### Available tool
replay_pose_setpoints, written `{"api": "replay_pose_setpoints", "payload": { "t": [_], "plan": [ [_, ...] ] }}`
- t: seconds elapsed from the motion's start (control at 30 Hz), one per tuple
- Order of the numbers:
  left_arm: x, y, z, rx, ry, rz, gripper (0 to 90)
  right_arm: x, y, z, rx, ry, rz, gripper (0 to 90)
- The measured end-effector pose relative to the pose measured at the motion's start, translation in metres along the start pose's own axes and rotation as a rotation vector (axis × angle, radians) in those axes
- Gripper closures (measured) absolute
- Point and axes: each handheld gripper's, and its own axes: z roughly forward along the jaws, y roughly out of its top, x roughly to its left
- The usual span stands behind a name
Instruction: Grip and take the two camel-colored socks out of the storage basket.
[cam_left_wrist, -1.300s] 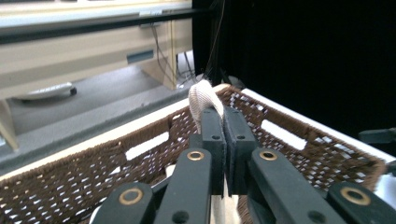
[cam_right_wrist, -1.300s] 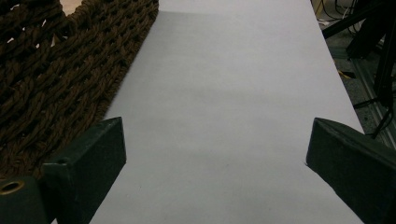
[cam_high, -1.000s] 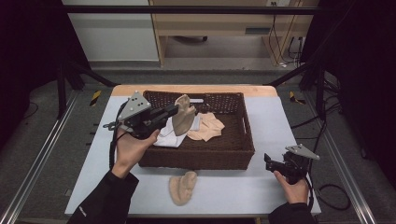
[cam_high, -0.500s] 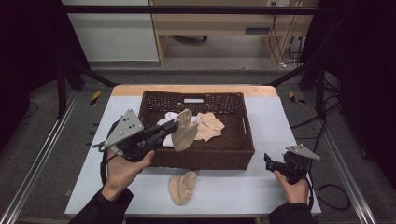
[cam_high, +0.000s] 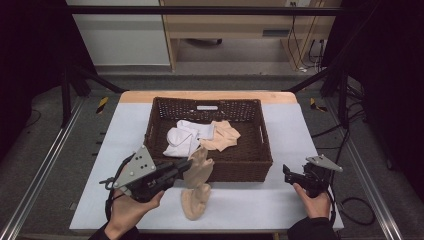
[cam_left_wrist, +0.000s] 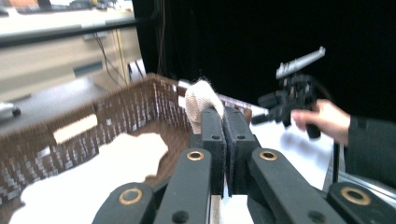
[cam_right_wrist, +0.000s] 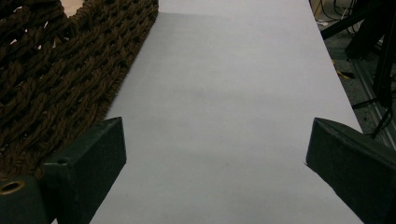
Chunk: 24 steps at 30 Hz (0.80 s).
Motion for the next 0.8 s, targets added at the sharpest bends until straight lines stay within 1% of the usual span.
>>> {"api": "replay_pose_setpoints", "payload": {
  "t": [0.07,0.17,0.2,0.27,0.3,0.33,0.43,0.57,0.63,0.67,0.73,0.8],
  "plan": [
    [0.002,-0.016,0.004,0.046,0.002,-0.019,87.4,0.0,0.0,0.0,0.003,0.0,0.0,5.2],
    [0.01,-0.039,0.012,0.112,0.006,-0.056,87.4,0.0,0.0,0.0,0.001,-0.001,-0.006,5.2],
    [0.011,-0.044,0.013,0.124,0.007,-0.068,87.4,0.0,0.0,0.0,0.002,-0.002,-0.005,5.2],
    [0.016,-0.059,0.017,0.167,0.027,-0.083,87.4,0.001,0.0,0.0,0.006,-0.002,-0.002,5.2],
    [0.019,-0.065,0.019,0.184,0.031,-0.094,87.4,0.0,0.0,0.0,0.002,-0.002,-0.006,5.2],
    [0.021,-0.071,0.019,0.2,0.038,-0.097,87.3,0.001,0.0,0.0,0.002,-0.002,-0.005,5.2],
    [0.027,-0.086,0.022,0.229,0.054,-0.125,87.1,0.001,-0.001,0.001,0.0,-0.003,-0.01,5.2],
    [0.031,-0.102,0.028,0.287,0.088,-0.115,86.2,0.001,-0.001,0.001,0.01,-0.002,-0.009,5.2],
    [0.034,-0.109,0.031,0.309,0.1,-0.104,83.9,0.002,-0.001,0.001,0.012,0.0,-0.011,5.2],
    [0.036,-0.115,0.032,0.326,0.108,-0.106,81.0,0.002,-0.001,0.002,0.012,0.0,-0.013,5.1],
    [0.04,-0.122,0.032,0.342,0.122,-0.107,76.1,0.002,-0.002,0.002,0.021,0.001,-0.01,5.1],
    [0.045,-0.127,0.031,0.364,0.139,-0.112,68.6,0.003,-0.002,0.003,0.024,0.0,-0.01,5.1]
  ]
}}
